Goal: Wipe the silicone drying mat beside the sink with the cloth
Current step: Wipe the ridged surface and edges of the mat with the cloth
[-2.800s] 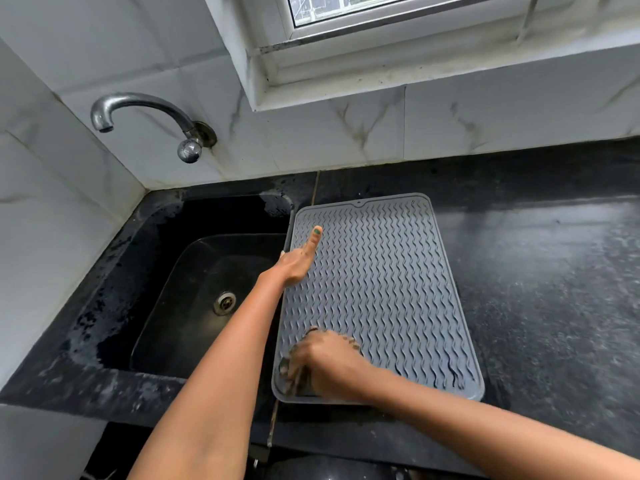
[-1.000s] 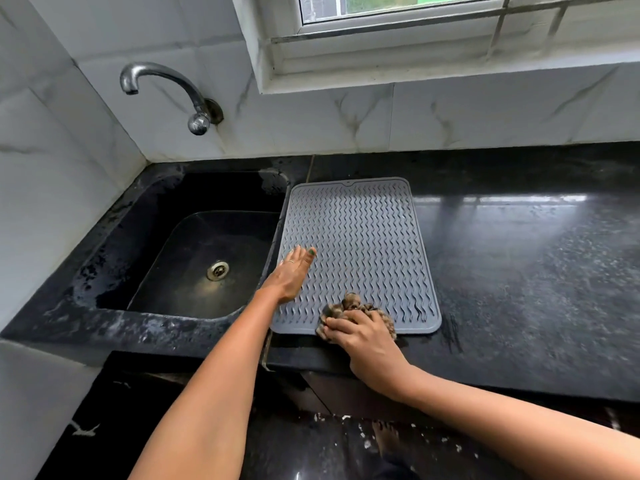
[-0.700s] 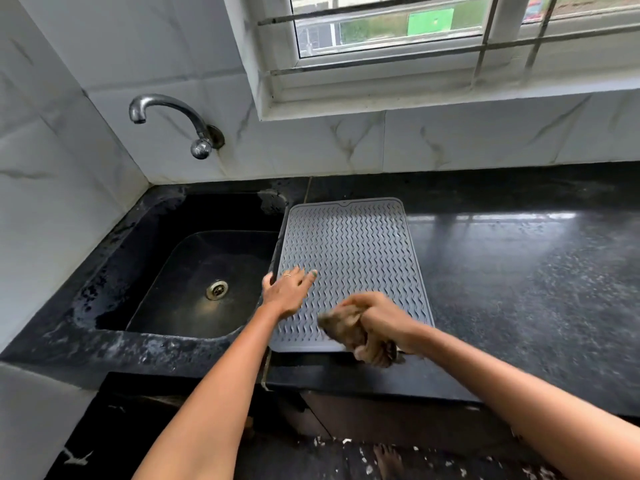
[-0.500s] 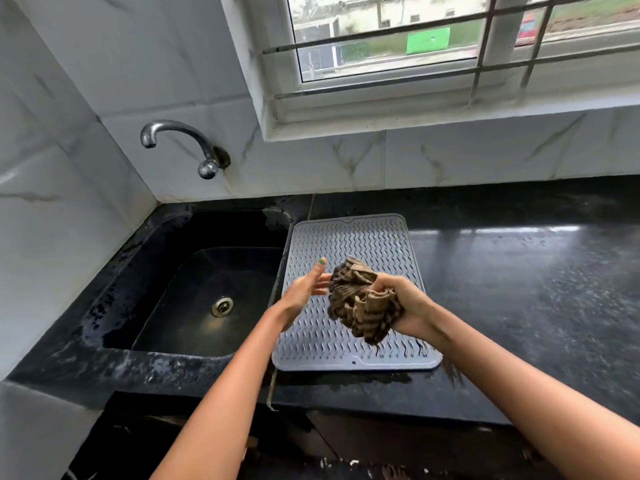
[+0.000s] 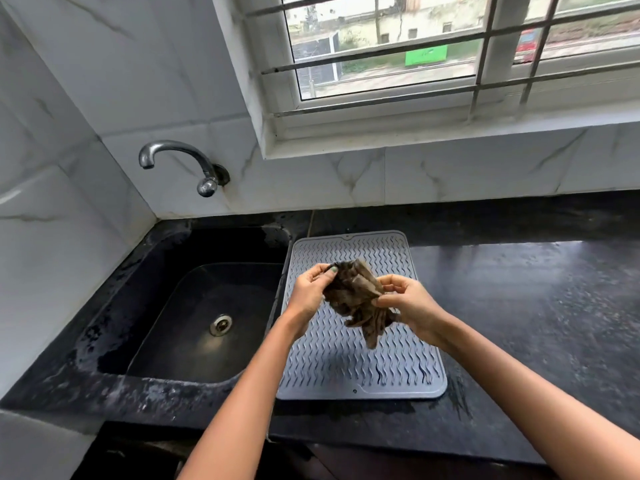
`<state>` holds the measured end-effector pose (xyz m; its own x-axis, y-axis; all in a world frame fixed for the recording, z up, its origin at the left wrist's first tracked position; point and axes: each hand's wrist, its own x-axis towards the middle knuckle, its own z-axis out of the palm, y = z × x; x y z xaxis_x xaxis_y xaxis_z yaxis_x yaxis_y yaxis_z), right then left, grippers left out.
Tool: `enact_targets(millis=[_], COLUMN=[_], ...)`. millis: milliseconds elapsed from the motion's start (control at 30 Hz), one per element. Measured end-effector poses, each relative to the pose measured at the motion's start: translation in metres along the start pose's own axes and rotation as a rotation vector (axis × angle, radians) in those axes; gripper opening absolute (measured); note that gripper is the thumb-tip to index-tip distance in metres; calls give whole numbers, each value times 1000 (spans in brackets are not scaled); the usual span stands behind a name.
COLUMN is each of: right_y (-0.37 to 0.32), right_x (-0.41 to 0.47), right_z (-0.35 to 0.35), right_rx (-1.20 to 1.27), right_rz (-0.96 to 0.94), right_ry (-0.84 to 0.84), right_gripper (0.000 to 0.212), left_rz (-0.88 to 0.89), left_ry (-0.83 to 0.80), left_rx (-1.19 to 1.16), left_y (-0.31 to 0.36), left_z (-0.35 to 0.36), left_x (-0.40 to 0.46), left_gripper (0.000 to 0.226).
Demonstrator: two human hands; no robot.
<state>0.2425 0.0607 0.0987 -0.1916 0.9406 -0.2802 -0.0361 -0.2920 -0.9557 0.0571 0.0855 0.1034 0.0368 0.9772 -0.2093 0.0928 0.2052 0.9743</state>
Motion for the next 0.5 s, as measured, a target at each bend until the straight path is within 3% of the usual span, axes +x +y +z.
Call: enact_targets(millis=[167,267,400,500], right_y=[-9,-10,-18,-30], right_x=[2,11,22,33], right_z=[5,8,10,7], right_rx=[-238,-411,-299,-301], right_rz=[-87,-181,-265,-298], right_ry=[-121,-28,79,159], right_gripper=[30,26,4,9], left_rz=[-13,-15,-41,-82], left_ry=[-12,-28,-85,-275], left_rx=[-19,21,-24,28], left_y=[6,14,19,26], left_z=[2,3,0,-9], left_x=[11,12,14,15], left_gripper=[17,20,20,39])
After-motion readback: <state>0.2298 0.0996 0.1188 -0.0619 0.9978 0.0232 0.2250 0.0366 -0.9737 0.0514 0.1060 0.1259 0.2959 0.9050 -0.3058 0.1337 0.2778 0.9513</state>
